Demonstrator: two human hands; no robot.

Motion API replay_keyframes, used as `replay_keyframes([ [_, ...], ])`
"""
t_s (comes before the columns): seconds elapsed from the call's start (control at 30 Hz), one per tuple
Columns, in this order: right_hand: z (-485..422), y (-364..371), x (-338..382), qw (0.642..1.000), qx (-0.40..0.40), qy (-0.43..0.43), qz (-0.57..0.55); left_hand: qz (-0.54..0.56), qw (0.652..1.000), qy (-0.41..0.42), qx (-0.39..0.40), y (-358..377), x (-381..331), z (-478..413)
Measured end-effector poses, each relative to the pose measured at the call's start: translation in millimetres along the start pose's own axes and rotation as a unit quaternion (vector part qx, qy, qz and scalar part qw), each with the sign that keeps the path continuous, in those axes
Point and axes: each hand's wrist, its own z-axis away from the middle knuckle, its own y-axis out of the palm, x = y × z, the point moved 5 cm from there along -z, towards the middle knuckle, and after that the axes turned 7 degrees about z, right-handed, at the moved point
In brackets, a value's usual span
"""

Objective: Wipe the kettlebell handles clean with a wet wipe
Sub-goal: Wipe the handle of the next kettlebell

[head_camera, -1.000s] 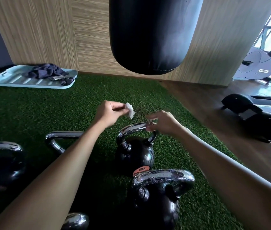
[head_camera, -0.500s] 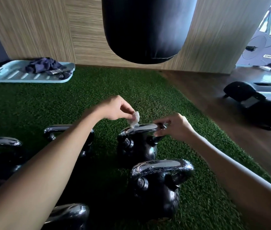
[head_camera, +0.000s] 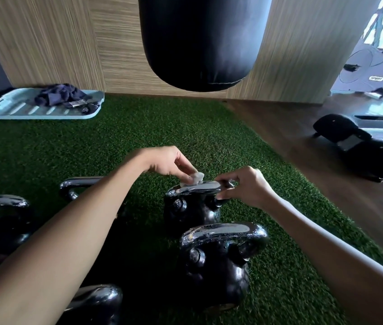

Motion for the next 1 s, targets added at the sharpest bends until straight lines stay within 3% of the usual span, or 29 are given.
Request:
replay_keyframes([
  [0.37, 4.2, -4.0, 7.4, 1.0, -0.014, -0.007, 0.016, -0.078, 0.997, 0.008, 0.026, 12.4, -25.7, -9.3],
  [0.6, 10.2, -7.0, 8.9, 1.0, -0.014, -0.02, 0.014, -0.004, 0.998, 0.012, 0.064, 4.4, 15.3, 6.7],
  [0.87, 11.6, -8.9, 9.7, 0.999, -0.015, -0.019, 0.028, 0.146, 0.988, 0.024, 0.033, 13.1, 62.5, 14.8],
  [1.0, 9.2, -7.6, 8.7, 0.999, -0.016, -0.019, 0.04, 0.152, 0.987, 0.041, 0.029, 15.4, 74.1, 14.6],
])
